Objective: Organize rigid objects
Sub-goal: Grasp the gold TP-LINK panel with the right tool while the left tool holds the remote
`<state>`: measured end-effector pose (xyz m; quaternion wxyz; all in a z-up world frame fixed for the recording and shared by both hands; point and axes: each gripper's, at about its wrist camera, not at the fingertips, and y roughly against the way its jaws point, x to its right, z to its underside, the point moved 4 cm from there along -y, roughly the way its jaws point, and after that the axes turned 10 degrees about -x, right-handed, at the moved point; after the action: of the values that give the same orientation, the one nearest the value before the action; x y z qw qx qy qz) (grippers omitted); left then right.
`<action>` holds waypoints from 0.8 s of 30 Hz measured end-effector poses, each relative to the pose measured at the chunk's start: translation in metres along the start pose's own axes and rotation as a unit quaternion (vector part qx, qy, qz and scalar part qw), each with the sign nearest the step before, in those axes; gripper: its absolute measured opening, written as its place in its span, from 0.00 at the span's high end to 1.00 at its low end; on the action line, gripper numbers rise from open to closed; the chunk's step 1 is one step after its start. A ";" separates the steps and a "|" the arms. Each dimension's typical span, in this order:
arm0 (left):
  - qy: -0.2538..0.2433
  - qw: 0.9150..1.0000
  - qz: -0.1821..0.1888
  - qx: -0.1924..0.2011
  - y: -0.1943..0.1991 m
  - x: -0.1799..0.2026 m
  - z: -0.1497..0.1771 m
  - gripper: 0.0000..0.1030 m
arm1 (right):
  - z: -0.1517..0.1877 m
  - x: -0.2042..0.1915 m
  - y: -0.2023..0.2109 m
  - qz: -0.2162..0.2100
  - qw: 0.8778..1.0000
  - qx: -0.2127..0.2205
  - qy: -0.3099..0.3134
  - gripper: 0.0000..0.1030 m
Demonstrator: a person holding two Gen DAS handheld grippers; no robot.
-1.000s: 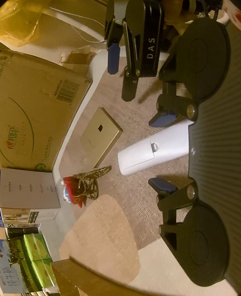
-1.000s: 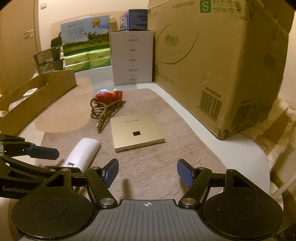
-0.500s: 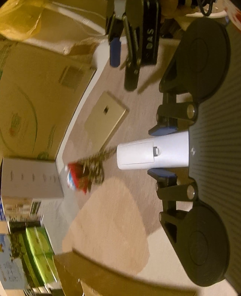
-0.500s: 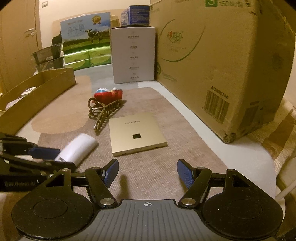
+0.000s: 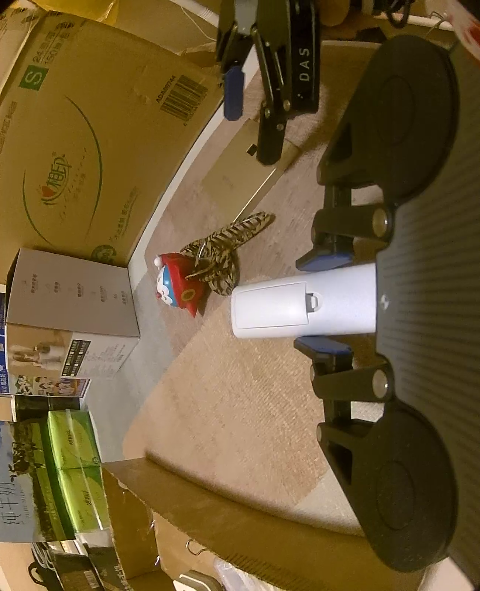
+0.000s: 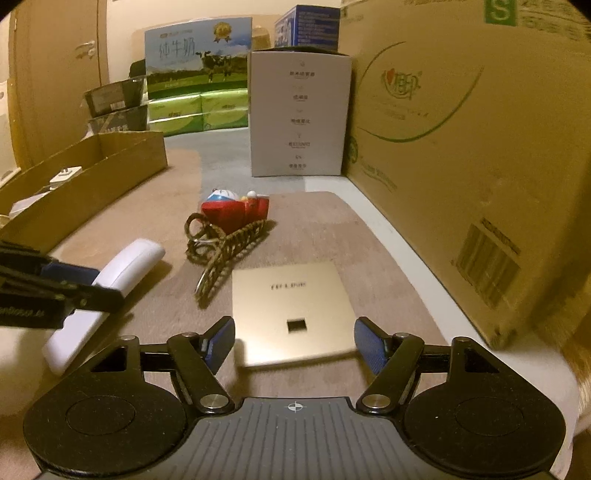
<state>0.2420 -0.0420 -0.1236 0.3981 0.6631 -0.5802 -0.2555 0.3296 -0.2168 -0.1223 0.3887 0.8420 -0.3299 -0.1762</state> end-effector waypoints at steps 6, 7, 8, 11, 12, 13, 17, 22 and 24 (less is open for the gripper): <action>-0.003 1.000 0.001 -0.001 -0.006 -0.001 -0.002 0.66 | -0.009 0.004 -0.023 -0.003 1.000 -0.022 0.015 0.13; -0.005 1.000 0.000 0.000 -0.006 -0.001 -0.002 0.66 | -0.009 0.004 -0.027 -0.004 1.000 -0.026 0.016 0.13; -0.006 1.000 0.000 0.002 -0.006 -0.001 -0.003 0.66 | -0.009 0.004 -0.031 -0.003 0.999 -0.030 0.017 0.13; -0.008 1.000 -0.004 0.005 -0.008 0.000 -0.005 0.66 | -0.011 0.007 -0.038 -0.009 0.999 -0.029 0.008 0.13; -0.009 1.000 -0.005 0.006 -0.009 0.000 -0.006 0.66 | -0.011 0.007 -0.039 -0.009 1.000 -0.029 0.004 0.13; -0.010 1.000 -0.006 0.006 -0.010 0.000 -0.007 0.66 | -0.012 0.006 -0.039 -0.007 1.000 -0.029 0.004 0.13; -0.013 1.000 -0.012 0.005 -0.013 0.002 -0.008 0.65 | -0.011 0.003 -0.036 0.004 0.999 -0.031 -0.004 0.15; -0.024 1.000 -0.018 0.004 -0.014 0.003 -0.006 0.65 | -0.002 -0.004 -0.025 0.028 0.999 -0.028 -0.031 0.15; -0.028 0.999 -0.017 0.005 -0.013 0.003 -0.005 0.66 | 0.004 -0.008 -0.019 0.034 0.998 -0.024 -0.046 0.15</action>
<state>0.2537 -0.0438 -0.1311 0.3742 0.6673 -0.5811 -0.2775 0.3298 -0.2038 -0.1394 0.3992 0.8118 -0.3713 -0.2091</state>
